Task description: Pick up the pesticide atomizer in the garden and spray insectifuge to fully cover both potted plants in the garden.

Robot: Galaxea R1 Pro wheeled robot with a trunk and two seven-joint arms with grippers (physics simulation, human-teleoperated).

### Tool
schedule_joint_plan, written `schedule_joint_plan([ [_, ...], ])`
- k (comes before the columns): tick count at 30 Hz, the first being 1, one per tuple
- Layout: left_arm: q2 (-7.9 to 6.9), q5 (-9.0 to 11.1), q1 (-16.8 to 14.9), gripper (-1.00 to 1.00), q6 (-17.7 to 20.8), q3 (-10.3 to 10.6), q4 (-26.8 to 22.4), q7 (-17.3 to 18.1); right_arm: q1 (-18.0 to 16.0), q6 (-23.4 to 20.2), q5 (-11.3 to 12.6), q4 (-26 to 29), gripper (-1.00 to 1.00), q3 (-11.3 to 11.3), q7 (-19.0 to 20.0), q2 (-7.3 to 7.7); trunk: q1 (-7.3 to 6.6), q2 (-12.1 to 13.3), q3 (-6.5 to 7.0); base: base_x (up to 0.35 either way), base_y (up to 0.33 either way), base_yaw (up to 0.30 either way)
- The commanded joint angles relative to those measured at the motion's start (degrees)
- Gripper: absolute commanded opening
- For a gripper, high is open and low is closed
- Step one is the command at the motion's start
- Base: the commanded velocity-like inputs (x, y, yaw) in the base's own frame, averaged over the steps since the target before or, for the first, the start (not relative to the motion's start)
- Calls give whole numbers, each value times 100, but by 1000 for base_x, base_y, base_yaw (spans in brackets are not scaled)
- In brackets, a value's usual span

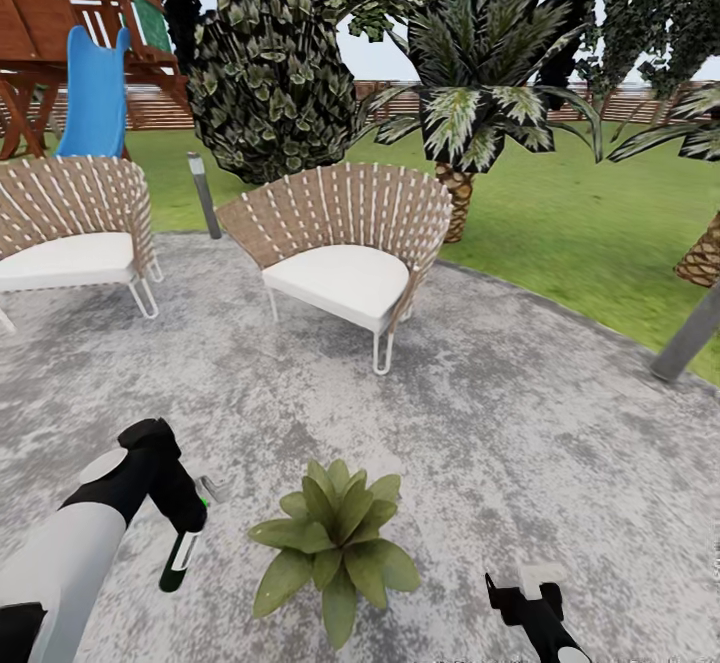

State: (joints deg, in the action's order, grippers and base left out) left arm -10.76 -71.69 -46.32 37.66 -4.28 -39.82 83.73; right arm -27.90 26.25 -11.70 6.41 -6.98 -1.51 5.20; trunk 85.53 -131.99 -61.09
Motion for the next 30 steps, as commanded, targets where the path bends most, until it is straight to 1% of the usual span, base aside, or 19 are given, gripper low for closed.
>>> schedule_joint_plan([
  [1, -5, -46, 2, -100, 56, -23, -1, 50, -5, 20, -60, -8, 100, -40, -16, -2, -1, -2, -5, 5, 0, -246],
  [4, -21, -47, 87, -100, 21, -28, 7, 22, -5, 18, -60, -8, 100, -40, -16, -2, -1, -2, -5, 2, 0, -278],
  [6, -36, -47, 197, -100, -3, -45, 9, -33, -5, 19, -60, -8, 100, -40, -16, -2, -1, -2, -5, 0, 0, -276],
  [8, -55, -47, 255, -100, -13, -51, 9, -68, -5, 19, -60, -8, 100, -40, -16, -2, -1, -2, -5, 0, 0, -144],
  [12, -209, -26, 324, -100, -21, -63, 10, -99, -5, 20, -60, -8, 100, -40, -16, -2, -1, -2, -5, 0, 0, -29],
  [18, -336, -38, 354, -100, -30, -59, 17, -102, -5, 21, -60, -1, 100, -40, -13, -2, -1, -2, -5, 0, 0, -2],
  [19, -369, -38, 356, -100, -33, -58, 20, -102, -5, 21, -60, 0, 100, -40, -14, -2, -1, -2, -5, 0, 0, 0],
  [20, -444, -9, 360, -100, -70, -57, 24, -131, -5, 21, -60, -2, 100, -40, -14, -2, -1, -2, -5, 0, 0, 0],
  [24, -407, 11, 351, -100, -131, -37, 3, -144, -5, 21, -60, -7, 100, -40, -15, -2, -1, -2, -5, 0, 0, 0],
  [30, -295, 15, 247, -100, -135, -22, -62, -94, -5, 21, -61, -8, 100, -40, -16, -2, -1, -2, -5, 0, 0, 0],
])
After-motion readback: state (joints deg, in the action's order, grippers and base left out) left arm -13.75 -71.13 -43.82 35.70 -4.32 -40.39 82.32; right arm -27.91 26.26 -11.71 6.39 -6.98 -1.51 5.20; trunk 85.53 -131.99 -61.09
